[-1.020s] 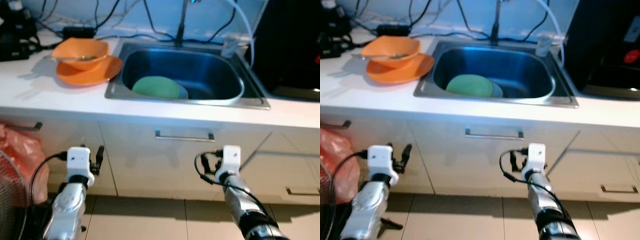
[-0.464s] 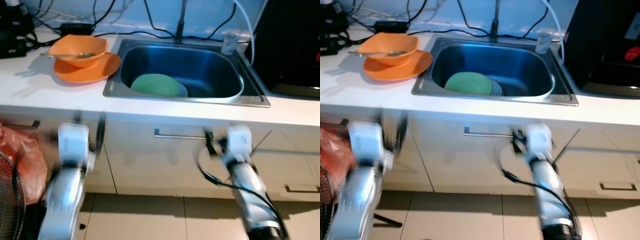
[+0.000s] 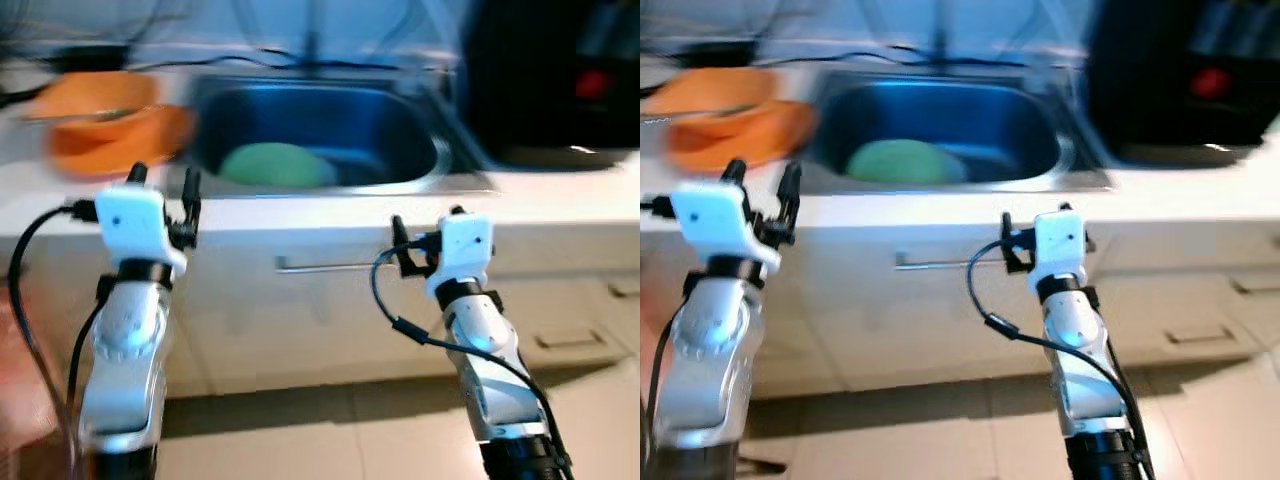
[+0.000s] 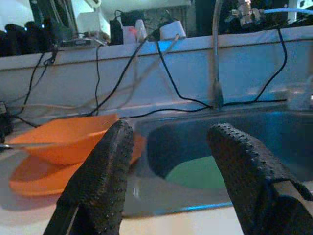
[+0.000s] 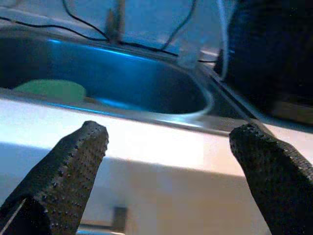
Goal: Kitchen organization
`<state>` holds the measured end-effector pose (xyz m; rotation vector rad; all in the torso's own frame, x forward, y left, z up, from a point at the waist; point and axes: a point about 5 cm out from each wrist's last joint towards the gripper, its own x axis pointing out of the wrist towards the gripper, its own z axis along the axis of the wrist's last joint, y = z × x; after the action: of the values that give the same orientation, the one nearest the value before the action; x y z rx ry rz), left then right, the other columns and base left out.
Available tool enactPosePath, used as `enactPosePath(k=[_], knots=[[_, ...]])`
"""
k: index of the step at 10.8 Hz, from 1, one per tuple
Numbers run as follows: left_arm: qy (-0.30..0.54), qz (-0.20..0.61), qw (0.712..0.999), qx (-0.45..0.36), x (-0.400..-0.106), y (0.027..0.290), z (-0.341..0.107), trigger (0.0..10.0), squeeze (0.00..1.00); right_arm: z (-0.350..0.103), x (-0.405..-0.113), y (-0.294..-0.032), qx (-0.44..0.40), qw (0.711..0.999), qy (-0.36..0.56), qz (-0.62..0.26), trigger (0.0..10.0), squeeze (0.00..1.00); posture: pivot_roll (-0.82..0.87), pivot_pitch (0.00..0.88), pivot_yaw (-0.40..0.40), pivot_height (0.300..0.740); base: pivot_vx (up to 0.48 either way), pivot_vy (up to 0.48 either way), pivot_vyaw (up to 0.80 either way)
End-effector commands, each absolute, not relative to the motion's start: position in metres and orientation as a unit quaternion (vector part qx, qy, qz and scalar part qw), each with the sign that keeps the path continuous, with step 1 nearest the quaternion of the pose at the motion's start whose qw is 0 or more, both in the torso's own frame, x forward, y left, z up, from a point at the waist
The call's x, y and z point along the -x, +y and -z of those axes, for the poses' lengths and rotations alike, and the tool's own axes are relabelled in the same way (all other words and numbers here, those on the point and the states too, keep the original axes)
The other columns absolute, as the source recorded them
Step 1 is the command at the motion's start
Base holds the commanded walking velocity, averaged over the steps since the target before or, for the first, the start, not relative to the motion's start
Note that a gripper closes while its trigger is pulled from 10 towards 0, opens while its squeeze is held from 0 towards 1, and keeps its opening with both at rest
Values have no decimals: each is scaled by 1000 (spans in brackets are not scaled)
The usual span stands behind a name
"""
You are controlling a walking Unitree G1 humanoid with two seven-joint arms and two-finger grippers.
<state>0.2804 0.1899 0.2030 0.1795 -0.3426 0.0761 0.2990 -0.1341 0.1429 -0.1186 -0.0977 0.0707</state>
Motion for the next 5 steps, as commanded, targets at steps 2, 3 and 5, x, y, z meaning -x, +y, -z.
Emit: enactPosePath(k=[2,3,5], knots=[[-164,-72,980,-92,-284,203,-207,10000,0,-150,-302,-134,59,996,-55,-25,10000,0,58,16,-32,740,0,0,0],[-166,-76,979,-89,-286,204,-211,10000,0,-153,-303,-134,60,996,-60,-22,10000,0,60,18,-28,740,0,0,0],[-164,-75,979,-92,-287,202,-210,10000,0,-155,-306,-135,74,995,-65,-16,10000,0,57,21,-22,740,0,0,400]])
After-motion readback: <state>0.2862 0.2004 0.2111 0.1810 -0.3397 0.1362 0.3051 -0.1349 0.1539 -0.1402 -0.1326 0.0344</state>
